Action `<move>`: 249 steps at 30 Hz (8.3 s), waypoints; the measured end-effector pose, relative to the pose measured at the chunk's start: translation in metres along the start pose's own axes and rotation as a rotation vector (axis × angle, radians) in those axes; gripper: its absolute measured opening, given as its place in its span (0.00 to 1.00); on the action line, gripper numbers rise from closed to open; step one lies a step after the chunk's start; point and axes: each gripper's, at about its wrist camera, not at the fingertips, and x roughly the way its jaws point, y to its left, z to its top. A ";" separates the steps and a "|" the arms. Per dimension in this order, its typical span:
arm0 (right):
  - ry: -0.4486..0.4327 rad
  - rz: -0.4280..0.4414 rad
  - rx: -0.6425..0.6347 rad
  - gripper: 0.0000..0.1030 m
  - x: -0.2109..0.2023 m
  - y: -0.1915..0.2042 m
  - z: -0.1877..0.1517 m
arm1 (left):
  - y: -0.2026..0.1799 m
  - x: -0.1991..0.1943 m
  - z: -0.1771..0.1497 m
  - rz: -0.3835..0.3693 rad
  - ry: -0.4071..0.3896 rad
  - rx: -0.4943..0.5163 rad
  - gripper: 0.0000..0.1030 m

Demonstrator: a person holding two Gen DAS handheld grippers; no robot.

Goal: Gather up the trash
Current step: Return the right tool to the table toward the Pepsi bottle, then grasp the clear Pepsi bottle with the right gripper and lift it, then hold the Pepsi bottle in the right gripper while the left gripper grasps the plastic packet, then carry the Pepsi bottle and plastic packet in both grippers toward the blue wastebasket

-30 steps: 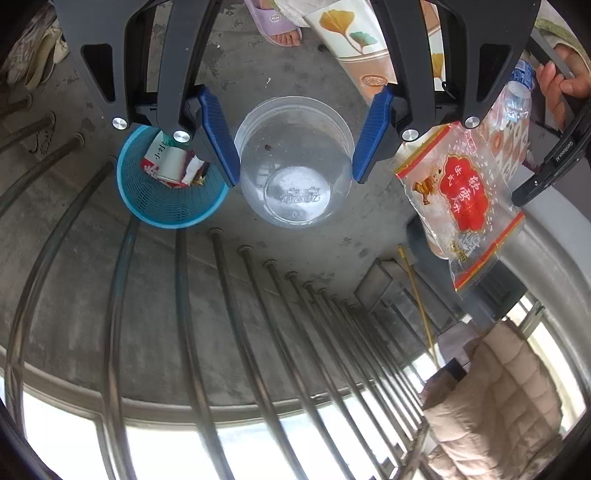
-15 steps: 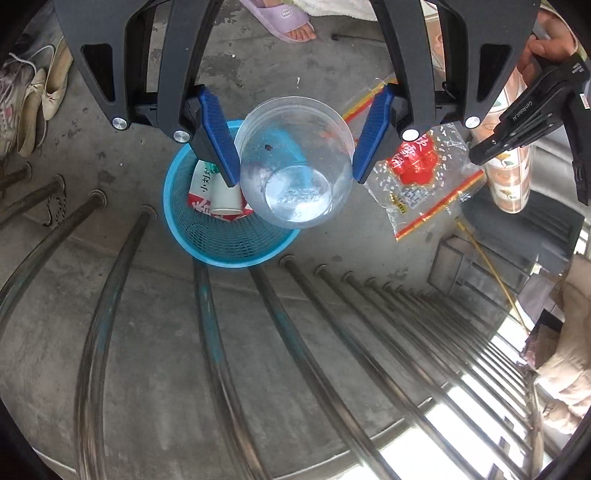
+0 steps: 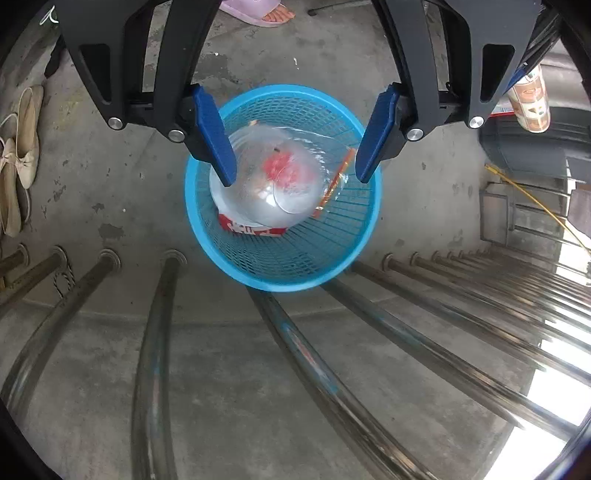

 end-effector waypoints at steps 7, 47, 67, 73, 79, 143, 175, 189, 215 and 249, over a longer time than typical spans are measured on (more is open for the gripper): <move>-0.036 -0.007 -0.040 0.72 -0.016 0.008 -0.013 | 0.013 -0.054 -0.019 0.016 -0.104 0.028 0.71; 0.235 0.599 -1.326 0.94 -0.237 0.340 -0.401 | 0.264 -0.392 -0.513 0.383 -0.635 -0.853 0.87; 0.927 0.556 -0.793 0.94 -0.129 0.361 -0.578 | 0.345 -0.364 -0.589 0.328 -0.669 -1.062 0.78; 0.827 0.530 -0.725 0.88 -0.124 0.354 -0.596 | 0.352 -0.352 -0.590 0.243 -0.687 -1.104 0.61; 0.868 0.563 -0.687 0.63 -0.124 0.348 -0.599 | 0.346 -0.356 -0.593 0.236 -0.706 -1.111 0.54; 0.856 0.589 -0.904 0.58 -0.110 0.288 -0.410 | 0.285 -0.244 -0.374 0.455 -0.300 -0.390 0.39; 0.735 0.529 -0.964 0.57 -0.136 0.252 -0.367 | 0.297 -0.239 -0.338 0.432 -0.270 -0.409 0.46; 0.742 0.555 -0.956 0.57 -0.135 0.248 -0.362 | 0.315 -0.251 -0.349 0.407 -0.305 -0.505 0.06; 0.755 0.524 -0.928 0.58 -0.131 0.251 -0.369 | 0.212 -0.250 -0.406 0.428 -0.271 -0.421 0.08; 0.674 0.499 -0.969 0.57 -0.149 0.243 -0.353 | 0.199 -0.259 -0.407 0.483 -0.314 -0.400 0.06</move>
